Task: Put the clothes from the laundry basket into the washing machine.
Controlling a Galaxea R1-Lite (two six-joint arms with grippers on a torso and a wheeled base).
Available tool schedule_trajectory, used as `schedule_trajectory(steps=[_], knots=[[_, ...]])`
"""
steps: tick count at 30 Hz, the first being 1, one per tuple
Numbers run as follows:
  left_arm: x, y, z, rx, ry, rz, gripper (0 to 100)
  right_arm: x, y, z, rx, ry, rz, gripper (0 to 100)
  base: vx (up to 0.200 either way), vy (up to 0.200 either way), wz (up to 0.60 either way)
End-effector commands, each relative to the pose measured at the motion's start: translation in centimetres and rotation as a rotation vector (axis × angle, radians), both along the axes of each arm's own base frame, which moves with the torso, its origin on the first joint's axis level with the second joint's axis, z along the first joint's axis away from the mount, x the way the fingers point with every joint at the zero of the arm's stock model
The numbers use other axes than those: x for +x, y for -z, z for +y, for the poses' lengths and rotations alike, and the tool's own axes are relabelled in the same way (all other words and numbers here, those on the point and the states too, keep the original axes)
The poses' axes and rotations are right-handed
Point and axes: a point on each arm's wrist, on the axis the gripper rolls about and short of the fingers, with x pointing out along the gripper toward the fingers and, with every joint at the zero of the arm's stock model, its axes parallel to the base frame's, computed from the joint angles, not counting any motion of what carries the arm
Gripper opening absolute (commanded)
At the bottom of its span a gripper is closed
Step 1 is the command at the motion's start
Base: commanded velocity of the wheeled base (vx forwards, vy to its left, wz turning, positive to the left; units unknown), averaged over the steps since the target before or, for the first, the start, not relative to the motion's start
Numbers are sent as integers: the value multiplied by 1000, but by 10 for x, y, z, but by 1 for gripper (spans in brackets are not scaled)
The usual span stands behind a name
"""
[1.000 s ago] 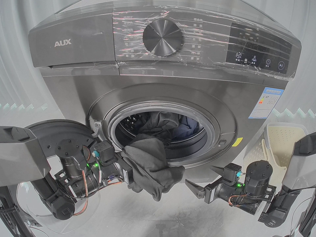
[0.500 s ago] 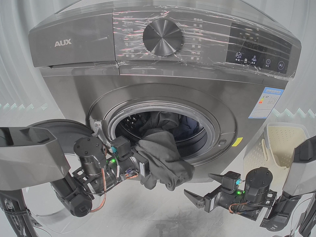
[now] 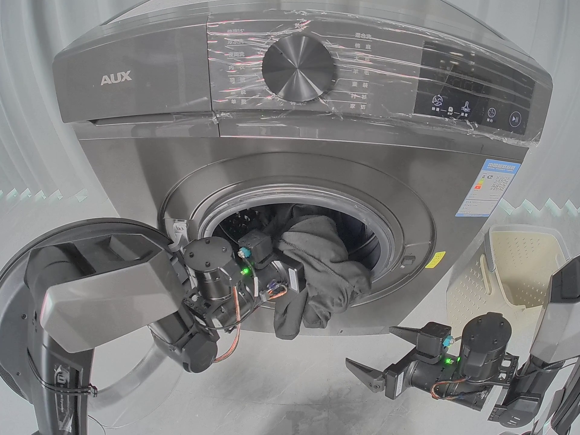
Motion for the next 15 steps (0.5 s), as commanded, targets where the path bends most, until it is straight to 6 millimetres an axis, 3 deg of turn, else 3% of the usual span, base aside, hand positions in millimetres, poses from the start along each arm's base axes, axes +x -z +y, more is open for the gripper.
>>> schedule_trajectory(steps=[1, 5, 15], knots=[[39, 21, -22, -61, -32, -36, 0, -3, -2, -3, 0, -2, -3, 100, 0, 0, 0], [60, 27, -22, -73, -112, -27, 0, -3, -1, -3, -3, 2, 1, 100, 0, 0, 0], [87, 31, -29, -9, -178, 71, 0, -3, 1, -3, -13, 2, 10, 100, 0, 0, 0]])
